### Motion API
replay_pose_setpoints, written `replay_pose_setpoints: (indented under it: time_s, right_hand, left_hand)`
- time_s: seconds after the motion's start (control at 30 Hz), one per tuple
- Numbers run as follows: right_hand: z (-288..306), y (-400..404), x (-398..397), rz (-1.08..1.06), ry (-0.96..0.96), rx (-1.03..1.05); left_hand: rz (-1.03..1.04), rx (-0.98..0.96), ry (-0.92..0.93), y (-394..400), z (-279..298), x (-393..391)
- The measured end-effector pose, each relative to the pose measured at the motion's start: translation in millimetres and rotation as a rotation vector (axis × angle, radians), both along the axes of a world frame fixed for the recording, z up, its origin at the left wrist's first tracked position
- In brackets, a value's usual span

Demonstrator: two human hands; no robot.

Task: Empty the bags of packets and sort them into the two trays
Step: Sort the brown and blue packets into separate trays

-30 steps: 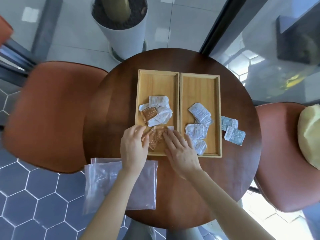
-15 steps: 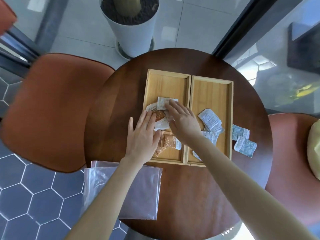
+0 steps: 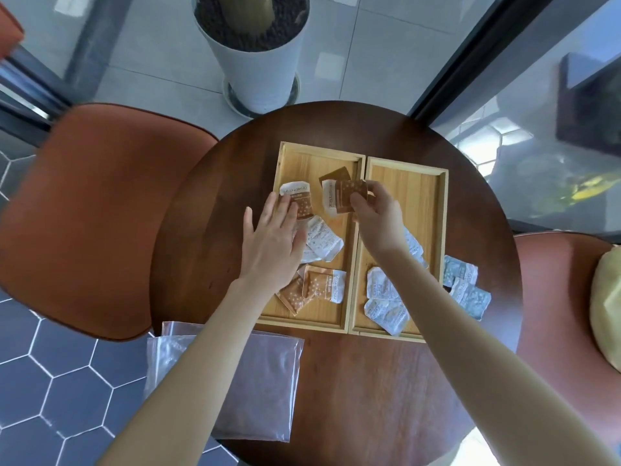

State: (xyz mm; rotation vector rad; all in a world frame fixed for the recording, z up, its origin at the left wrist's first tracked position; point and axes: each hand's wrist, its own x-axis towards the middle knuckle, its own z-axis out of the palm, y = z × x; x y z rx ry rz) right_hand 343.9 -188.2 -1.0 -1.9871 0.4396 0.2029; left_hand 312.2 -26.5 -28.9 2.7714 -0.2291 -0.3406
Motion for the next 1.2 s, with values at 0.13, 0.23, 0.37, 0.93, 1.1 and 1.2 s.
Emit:
replay_pose_setpoints:
  time_s: [0.13, 0.23, 0.37, 0.93, 1.1, 1.2]
  right_hand:
    - [-6.1, -1.1, 12.0, -0.042, 0.151, 0.0]
    - [-10.8, 2.4, 14.4, 0.058, 0.008, -0.319]
    - [-9.1, 11.0, -5.7, 0.204, -0.303, -0.515]
    - [-18.5, 8.9, -48.2, 0.609, -0.397, -0.579]
    - [-9.7, 5.3, -40.5, 0.415, -0.258, -0.308]
    - [-6.6, 4.0, -36.3, 0.267, -0.136, -0.151]
  left_hand:
    - [0.063, -0.155, -0.175, -4.8, 6.6, -14.0]
    - [0.072, -0.137, -0.194, -7.8, 5.2, -31.4]
    - [0.092, -0.149, -0.149, -8.2, 0.7, -40.7]
    - [0.131, -0.263, -0.118, 2.2, 6.2, -30.7]
    - [0.054, -0.218, -0.08, 9.0, 5.4, -32.8]
    - [0.048, -0.193, -0.078, 9.3, 5.7, -31.8]
